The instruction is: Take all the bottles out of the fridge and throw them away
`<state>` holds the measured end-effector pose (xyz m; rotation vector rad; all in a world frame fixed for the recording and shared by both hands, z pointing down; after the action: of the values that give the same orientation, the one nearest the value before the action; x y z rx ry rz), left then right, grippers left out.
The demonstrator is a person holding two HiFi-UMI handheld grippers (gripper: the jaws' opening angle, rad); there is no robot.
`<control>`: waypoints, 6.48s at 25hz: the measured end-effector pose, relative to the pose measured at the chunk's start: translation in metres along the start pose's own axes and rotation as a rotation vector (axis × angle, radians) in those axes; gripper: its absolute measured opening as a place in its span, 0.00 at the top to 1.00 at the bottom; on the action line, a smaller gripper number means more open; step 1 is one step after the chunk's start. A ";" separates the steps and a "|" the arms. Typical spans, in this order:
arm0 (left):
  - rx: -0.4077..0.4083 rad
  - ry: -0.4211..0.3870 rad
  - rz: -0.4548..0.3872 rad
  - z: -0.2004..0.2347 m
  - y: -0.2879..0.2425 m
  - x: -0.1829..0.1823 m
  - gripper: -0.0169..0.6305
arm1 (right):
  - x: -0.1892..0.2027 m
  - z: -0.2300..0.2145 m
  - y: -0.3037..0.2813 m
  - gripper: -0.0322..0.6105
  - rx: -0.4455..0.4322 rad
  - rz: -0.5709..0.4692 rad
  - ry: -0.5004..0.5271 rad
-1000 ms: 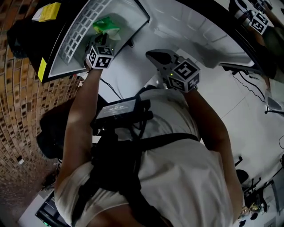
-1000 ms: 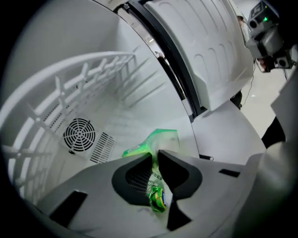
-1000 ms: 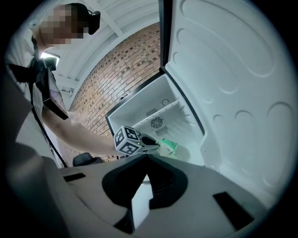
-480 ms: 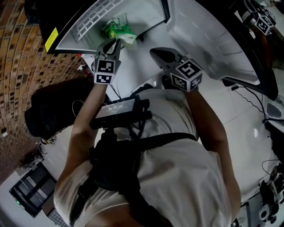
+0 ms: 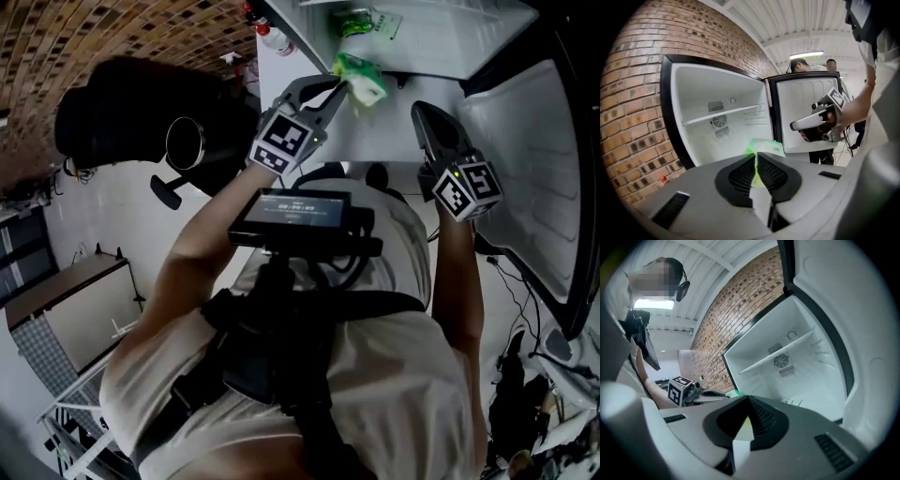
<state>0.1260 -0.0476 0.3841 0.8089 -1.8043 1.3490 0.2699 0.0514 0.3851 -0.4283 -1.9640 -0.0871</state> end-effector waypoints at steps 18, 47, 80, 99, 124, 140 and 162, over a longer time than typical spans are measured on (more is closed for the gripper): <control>-0.167 0.217 -0.095 0.001 0.096 0.034 0.95 | 0.010 0.052 -0.062 0.94 -0.247 0.102 0.038; -0.379 0.382 -0.144 0.107 0.242 0.147 0.95 | 0.036 0.204 -0.205 0.94 -0.441 0.245 0.163; -0.697 0.666 0.091 0.200 0.388 0.414 0.95 | 0.118 0.323 -0.350 0.94 -0.540 0.455 0.215; -0.772 0.751 0.354 0.251 0.391 0.511 0.92 | 0.114 0.313 -0.341 0.94 -0.442 0.443 0.196; -0.764 0.692 0.344 0.250 0.389 0.495 0.97 | 0.111 0.308 -0.330 0.94 -0.395 0.412 0.183; -0.504 0.579 -0.056 0.242 0.332 0.354 0.97 | 0.087 0.278 -0.297 0.94 -0.254 0.293 0.161; -0.129 0.418 -0.253 0.153 0.214 0.174 0.97 | 0.046 0.192 -0.185 0.94 -0.065 0.110 0.140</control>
<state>-0.1715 -0.1519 0.3947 0.6081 -1.3952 1.1257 0.0246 -0.0613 0.3691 -0.5572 -1.8002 -0.1080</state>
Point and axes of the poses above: the fingertips, and each gripper's own axes: y backward along the fingers, z to its left, x out of its underside, the point moved 4 cm from there along y, backward along the fingers, and after that the axes turned 4 degrees about z, right-handed, at the moved point
